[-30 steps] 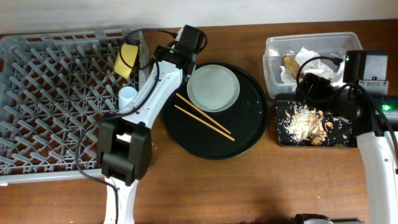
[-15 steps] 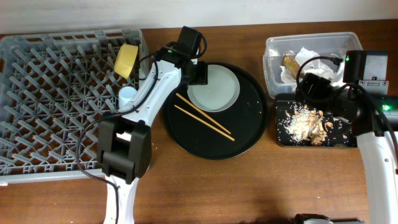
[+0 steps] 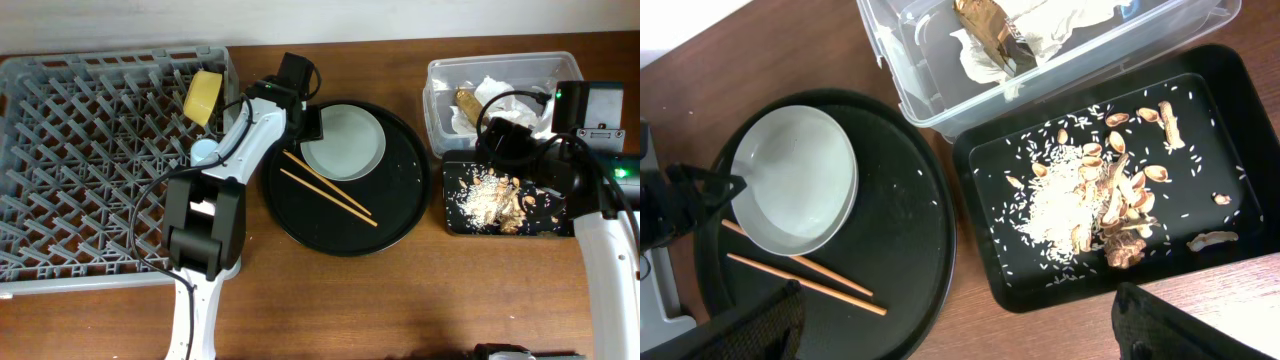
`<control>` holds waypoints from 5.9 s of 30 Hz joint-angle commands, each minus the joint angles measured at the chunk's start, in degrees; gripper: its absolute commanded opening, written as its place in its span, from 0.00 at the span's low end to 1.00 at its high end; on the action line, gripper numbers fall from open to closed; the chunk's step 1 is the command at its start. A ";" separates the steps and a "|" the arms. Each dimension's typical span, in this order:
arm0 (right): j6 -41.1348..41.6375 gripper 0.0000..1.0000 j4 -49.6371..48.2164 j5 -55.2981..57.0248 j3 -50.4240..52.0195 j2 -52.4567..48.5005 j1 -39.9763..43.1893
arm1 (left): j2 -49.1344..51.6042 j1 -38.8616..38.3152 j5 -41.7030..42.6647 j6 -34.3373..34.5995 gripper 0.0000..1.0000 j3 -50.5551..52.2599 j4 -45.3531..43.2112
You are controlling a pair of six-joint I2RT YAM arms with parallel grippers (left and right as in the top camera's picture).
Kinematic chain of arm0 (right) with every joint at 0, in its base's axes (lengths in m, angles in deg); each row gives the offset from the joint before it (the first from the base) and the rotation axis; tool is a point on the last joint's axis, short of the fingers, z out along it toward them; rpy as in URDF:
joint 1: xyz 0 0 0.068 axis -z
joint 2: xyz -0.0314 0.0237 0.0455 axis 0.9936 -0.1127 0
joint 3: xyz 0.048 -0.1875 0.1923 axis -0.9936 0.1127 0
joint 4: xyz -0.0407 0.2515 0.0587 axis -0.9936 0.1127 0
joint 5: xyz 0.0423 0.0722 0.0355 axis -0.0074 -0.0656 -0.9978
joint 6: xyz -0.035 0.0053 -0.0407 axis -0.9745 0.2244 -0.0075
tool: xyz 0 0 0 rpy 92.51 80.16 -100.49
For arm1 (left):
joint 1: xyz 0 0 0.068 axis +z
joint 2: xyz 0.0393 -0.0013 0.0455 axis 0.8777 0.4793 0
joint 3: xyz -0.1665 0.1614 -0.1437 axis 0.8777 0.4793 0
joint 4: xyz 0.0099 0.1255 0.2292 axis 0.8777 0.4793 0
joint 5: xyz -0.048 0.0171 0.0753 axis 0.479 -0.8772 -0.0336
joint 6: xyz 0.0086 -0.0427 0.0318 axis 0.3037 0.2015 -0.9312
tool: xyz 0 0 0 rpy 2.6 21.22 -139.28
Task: Sort waste into correct bins and load items into the dishwasher rack
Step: 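Release the bowl and grasp the white plate rim with left gripper, then lift the white plate with the left gripper into the rack, then stand the white plate upright in the rack and release it, then move the left gripper to the black tray and grasp one chopstick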
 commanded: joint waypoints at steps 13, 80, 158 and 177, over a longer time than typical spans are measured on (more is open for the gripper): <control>0.28 0.99 0.00 1.09 -0.50 -0.15 0.26 | 1.90 -0.17 -0.66 0.48 0.42 0.28 -0.72; 0.28 0.98 0.00 1.09 -0.50 -0.15 0.26 | 3.82 5.20 -83.71 -2.86 0.00 -56.39 49.18; 0.28 0.99 0.00 1.09 -0.50 -0.15 0.26 | -8.92 19.89 9.86 -26.08 1.00 -46.45 34.21; 0.28 0.98 0.00 1.09 -0.50 -0.15 0.26 | -8.48 -6.38 -7.13 4.33 0.75 -15.17 26.05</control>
